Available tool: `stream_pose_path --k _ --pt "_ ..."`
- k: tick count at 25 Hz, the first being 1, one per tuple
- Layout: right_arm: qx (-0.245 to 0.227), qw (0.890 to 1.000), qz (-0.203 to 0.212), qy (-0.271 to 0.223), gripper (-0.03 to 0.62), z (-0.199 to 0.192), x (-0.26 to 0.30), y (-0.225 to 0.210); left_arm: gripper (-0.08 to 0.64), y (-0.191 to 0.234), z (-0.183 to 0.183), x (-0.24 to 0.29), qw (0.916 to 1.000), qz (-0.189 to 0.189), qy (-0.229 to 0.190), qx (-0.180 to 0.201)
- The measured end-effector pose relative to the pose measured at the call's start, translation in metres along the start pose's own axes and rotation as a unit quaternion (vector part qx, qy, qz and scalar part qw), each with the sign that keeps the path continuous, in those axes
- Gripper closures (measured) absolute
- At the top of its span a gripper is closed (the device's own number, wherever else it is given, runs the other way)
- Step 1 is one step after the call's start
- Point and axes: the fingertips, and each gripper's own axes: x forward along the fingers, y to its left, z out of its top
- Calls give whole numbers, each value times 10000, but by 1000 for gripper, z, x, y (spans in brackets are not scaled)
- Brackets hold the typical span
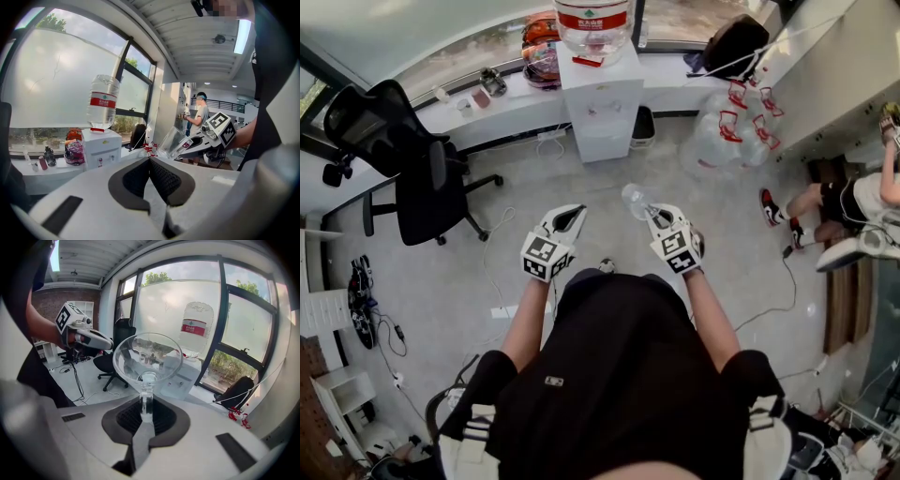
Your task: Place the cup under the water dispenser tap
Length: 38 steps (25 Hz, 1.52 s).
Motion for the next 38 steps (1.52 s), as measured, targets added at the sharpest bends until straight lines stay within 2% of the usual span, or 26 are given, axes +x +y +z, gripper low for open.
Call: stream_pose_path --k 16,24,27,31,38 --pt "-35 9999 62 106 581 8 19 18 560 23 -9 -14 10000 25 -50 -4" --pt "-119 9995 275 60 581 15 32 35 560 34 -21 -42 9993 338 -28 -172" --pt "-78 9994 330 -11 581 21 38 35 559 44 -22 -53 9985 528 -112 -107" --pt "-106 9992 396 -36 581 26 46 37 560 55 -26 -70 9967 770 -115 -225" --pt "-129 9987 500 7 581 19 60 31 560 60 -33 -66 9949 938 -48 -375"
